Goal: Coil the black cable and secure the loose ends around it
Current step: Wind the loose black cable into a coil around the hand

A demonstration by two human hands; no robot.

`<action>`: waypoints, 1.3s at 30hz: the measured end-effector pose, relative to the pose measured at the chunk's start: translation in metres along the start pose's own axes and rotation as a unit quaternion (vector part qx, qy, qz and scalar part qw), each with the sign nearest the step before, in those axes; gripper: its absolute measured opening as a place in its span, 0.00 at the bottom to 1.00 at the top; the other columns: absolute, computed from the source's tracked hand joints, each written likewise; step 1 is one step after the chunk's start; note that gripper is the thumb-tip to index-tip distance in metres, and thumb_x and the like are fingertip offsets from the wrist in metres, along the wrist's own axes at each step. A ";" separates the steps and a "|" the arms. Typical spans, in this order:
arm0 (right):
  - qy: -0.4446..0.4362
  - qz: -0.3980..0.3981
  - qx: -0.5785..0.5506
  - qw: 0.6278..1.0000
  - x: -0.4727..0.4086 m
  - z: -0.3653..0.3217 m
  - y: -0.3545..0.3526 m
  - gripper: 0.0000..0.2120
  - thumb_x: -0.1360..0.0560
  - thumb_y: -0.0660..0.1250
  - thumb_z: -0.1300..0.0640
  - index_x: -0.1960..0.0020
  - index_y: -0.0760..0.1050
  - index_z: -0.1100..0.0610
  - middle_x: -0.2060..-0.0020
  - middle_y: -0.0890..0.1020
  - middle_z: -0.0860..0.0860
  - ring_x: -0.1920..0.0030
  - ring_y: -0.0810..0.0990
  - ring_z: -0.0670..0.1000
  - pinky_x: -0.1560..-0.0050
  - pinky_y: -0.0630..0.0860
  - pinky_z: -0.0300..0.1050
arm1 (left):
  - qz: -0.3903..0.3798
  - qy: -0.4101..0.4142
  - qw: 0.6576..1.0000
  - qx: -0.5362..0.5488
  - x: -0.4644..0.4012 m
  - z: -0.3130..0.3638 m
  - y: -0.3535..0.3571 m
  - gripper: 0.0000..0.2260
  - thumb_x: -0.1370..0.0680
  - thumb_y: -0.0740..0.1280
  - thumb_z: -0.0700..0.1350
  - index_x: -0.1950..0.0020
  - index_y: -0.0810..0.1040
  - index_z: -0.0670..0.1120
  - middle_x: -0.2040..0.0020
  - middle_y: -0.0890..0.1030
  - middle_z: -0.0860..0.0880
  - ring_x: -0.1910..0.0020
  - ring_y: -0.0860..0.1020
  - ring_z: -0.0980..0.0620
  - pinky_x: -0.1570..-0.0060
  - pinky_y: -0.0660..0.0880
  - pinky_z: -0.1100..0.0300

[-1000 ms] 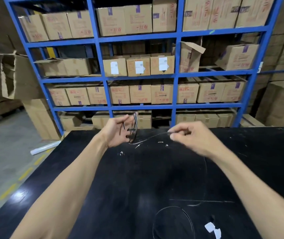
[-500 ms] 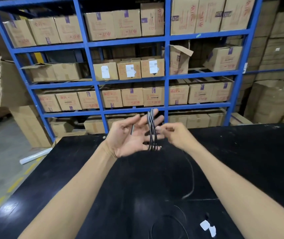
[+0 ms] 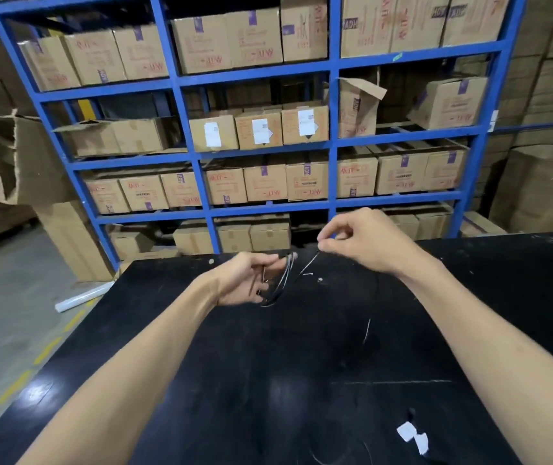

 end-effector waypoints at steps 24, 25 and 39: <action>0.026 -0.012 -0.206 0.978 0.026 0.007 0.010 0.06 0.23 0.74 0.49 0.52 0.85 0.52 0.75 0.76 0.43 0.77 0.70 0.39 0.71 0.68 0.34 | 0.085 0.148 0.980 0.102 0.022 0.058 -0.034 0.11 0.20 0.60 0.52 0.47 0.79 0.50 0.53 0.76 0.52 0.60 0.70 0.51 0.60 0.67 0.54; 0.016 0.003 -0.199 0.980 0.018 0.002 -0.004 0.05 0.23 0.74 0.51 0.52 0.85 0.52 0.75 0.78 0.41 0.77 0.72 0.39 0.70 0.68 0.32 | 0.072 0.110 0.989 0.072 0.015 0.045 -0.029 0.11 0.21 0.62 0.53 0.43 0.78 0.51 0.52 0.75 0.52 0.61 0.69 0.51 0.62 0.65 0.56; 0.061 -0.008 -0.225 0.972 0.002 0.052 0.052 0.13 0.18 0.63 0.44 0.54 0.85 0.46 0.64 0.79 0.55 0.68 0.72 0.52 0.66 0.70 0.46 | -0.210 0.162 0.952 0.150 0.051 0.075 0.095 0.24 0.17 0.53 0.51 0.21 0.63 0.50 0.20 0.63 0.46 0.22 0.57 0.33 0.28 0.53 0.28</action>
Point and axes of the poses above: each hand's wrist, its own x-axis away from the middle knuckle, its own y-axis out of the palm, z = x × y, the point moved 8 cm from there along -x, towards the middle knuckle
